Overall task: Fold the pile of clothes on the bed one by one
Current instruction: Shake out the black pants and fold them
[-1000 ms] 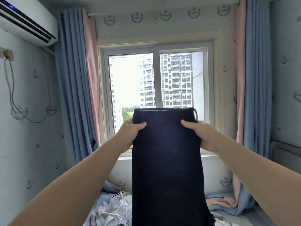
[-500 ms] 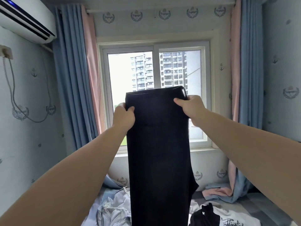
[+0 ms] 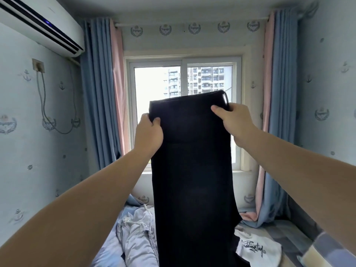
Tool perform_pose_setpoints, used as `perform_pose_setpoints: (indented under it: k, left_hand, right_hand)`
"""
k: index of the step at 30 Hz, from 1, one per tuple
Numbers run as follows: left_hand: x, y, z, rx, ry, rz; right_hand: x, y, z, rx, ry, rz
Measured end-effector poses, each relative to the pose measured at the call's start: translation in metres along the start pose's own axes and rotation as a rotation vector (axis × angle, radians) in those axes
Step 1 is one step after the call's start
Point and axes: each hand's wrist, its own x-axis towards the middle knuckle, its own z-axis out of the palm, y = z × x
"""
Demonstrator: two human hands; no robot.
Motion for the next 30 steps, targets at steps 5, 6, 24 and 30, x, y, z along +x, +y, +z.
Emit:
perform_pose_setpoints:
  k: [5, 6, 24, 30]
  left_hand:
    - [-0.034, 0.03, 0.004, -0.015, -0.01, 0.007]
    - [-0.037, 0.033, 0.005, -0.013, -0.014, 0.007]
    - [-0.022, -0.239, 0.112, 0.167, -0.247, -0.221]
    - [-0.031, -0.474, 0.196, 0.295, -0.402, -0.417]
  right_hand:
    - [-0.024, -0.026, -0.035, -0.006, 0.021, 0.001]
    - [-0.026, -0.03, -0.039, 0.001, 0.024, 0.006]
    - [0.018, 0.227, 0.041, -0.167, -0.005, 0.337]
    - [0.024, 0.483, 0.102, -0.362, -0.047, 0.562]
